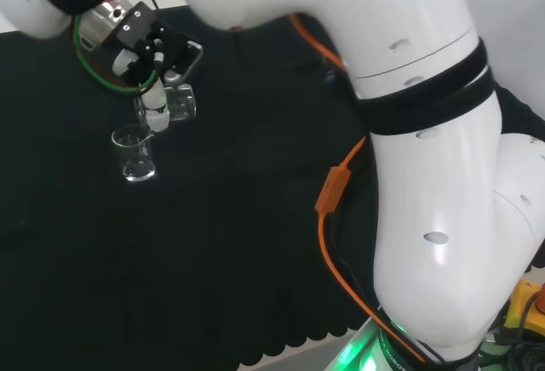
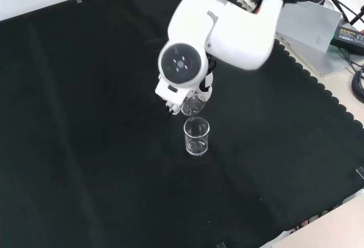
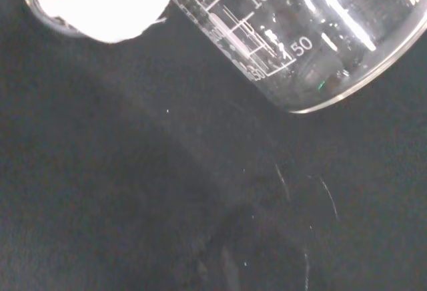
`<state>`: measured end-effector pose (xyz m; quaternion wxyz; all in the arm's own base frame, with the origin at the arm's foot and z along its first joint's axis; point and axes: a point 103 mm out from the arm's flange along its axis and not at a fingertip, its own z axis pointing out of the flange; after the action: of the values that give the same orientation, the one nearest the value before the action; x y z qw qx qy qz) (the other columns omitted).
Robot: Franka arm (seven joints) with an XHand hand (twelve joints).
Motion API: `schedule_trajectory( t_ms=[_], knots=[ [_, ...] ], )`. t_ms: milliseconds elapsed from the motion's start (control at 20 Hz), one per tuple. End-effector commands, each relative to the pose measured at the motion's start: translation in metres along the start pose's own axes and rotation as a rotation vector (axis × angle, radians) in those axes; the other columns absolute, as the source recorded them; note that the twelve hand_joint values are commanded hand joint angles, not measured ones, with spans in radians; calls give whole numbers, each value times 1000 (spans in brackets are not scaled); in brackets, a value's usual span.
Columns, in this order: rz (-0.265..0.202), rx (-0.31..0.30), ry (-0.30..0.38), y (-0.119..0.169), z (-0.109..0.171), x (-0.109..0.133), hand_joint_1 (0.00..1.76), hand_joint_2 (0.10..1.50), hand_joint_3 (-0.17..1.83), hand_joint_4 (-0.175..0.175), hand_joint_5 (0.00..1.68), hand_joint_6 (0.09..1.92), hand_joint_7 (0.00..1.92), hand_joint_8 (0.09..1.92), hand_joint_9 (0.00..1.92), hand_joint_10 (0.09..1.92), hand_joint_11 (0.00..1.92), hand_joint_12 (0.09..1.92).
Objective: Pour the water from the handheld beaker into the one on the table.
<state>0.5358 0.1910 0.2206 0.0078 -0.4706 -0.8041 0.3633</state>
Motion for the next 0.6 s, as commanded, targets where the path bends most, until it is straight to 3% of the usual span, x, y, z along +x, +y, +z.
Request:
schedule_trajectory(
  t_ms=[50, 600],
  knots=[
    [-67, -174, 185, -3, 6, -18, 1301, 1072, -175, -175, 1235, 601, 1294, 567, 1445, 735, 1049, 910],
    [-92, -349, 384, 3, 30, -48, 1301, 1073, -175, -175, 1233, 603, 1293, 569, 1445, 736, 1047, 910]
  ],
)
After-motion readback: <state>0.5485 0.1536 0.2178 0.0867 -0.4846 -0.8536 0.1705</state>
